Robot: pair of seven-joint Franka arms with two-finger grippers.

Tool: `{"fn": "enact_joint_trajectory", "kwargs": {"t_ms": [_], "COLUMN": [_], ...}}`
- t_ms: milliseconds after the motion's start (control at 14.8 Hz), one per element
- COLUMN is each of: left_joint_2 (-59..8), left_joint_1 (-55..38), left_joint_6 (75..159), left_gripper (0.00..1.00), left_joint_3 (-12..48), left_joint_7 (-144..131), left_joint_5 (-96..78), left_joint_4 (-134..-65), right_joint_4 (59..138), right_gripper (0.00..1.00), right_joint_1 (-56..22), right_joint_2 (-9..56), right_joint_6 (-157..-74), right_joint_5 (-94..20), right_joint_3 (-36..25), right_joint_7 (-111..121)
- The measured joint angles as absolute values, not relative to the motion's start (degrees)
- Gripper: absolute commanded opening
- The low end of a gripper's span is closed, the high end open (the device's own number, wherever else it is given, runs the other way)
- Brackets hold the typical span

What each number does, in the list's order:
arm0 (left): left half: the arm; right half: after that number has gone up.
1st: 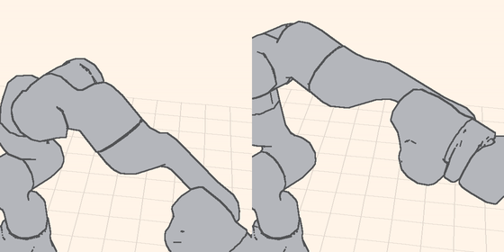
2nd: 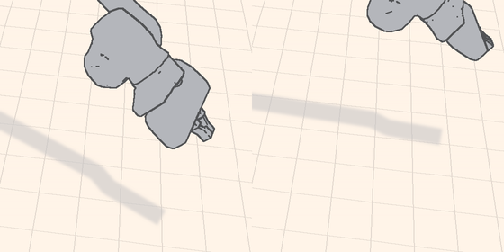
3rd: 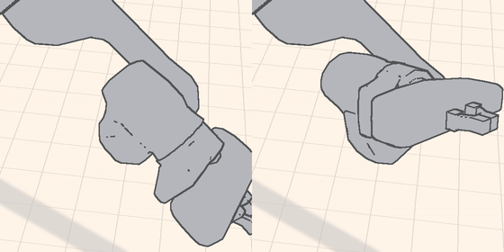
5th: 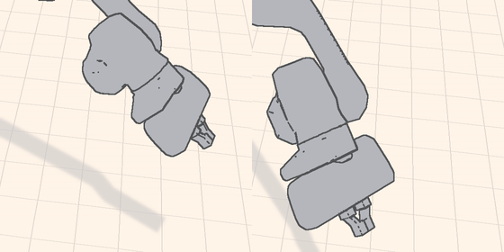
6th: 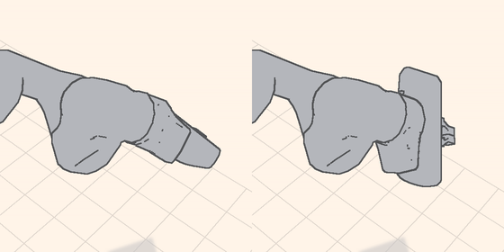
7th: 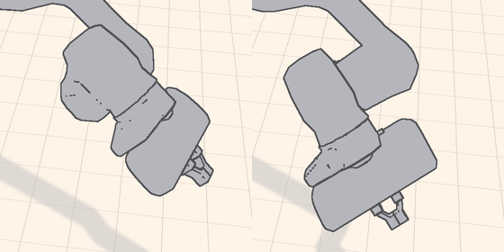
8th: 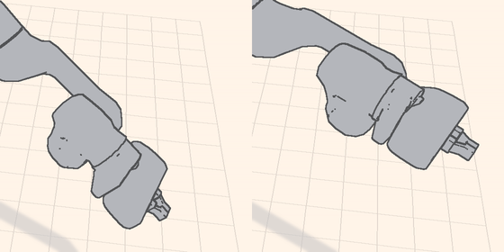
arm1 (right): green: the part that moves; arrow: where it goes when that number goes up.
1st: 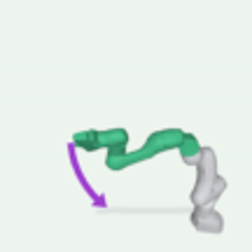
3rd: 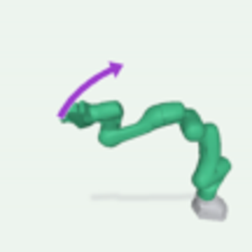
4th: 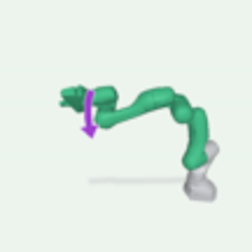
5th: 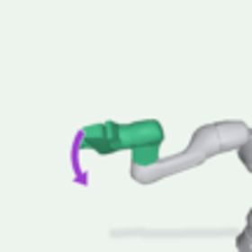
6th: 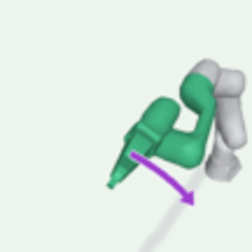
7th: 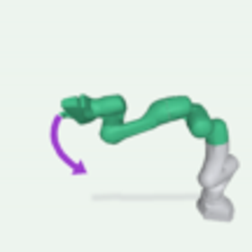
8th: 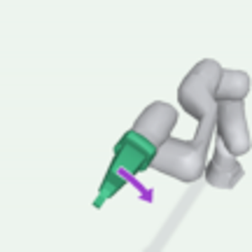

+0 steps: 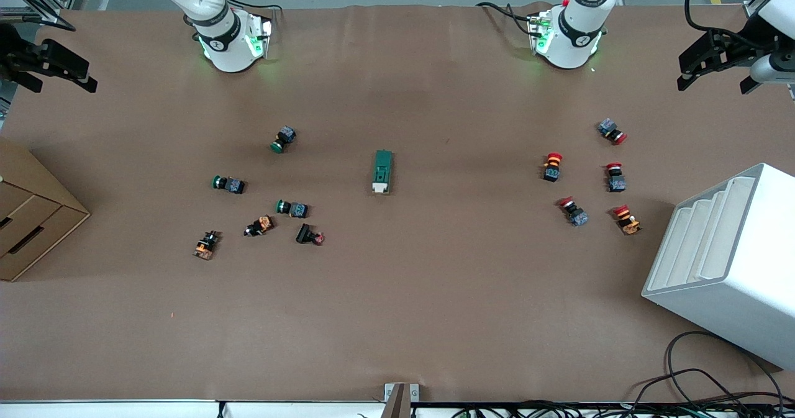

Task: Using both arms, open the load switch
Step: 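Move the left gripper down over the green load switch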

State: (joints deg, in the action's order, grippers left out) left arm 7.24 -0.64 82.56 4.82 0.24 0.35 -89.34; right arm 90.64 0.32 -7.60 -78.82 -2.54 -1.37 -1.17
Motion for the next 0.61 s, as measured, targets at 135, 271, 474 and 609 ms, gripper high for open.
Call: {"fn": "enact_joint_trajectory", "kwargs": {"t_ms": [135, 271, 474, 609], "left_joint_2": [7.2, 7.1, 5.8, 4.2], "left_joint_1": [-0.6, -0.6, -1.0, -2.1], "left_joint_6": [82.5, 82.4, 83.6, 87.2], "left_gripper": [1.0, 1.0, 1.0, 1.0], "left_joint_3": [4.8, 4.8, 4.9, 6.3], "left_joint_7": [0.2, 0.2, 0.1, -1.0], "left_joint_5": [0.3, 0.3, 0.3, 0.3], "left_joint_4": [-89.3, -89.3, -89.3, -89.2], "right_joint_4": [90.6, 90.6, 90.6, 90.6], "right_gripper": [1.0, 1.0, 1.0, 1.0], "right_joint_1": [0.3, 0.2, -0.4, -0.4], "right_joint_2": [-7.6, -7.6, -7.7, -7.7], "right_joint_6": [-79.0, -79.1, -79.2, -79.2], "right_joint_5": [-2.6, -2.6, -2.3, -2.2], "right_joint_3": [-1.4, -1.3, -1.1, -1.2], "right_joint_7": [-1.2, -1.1, -1.1, -1.1]}}
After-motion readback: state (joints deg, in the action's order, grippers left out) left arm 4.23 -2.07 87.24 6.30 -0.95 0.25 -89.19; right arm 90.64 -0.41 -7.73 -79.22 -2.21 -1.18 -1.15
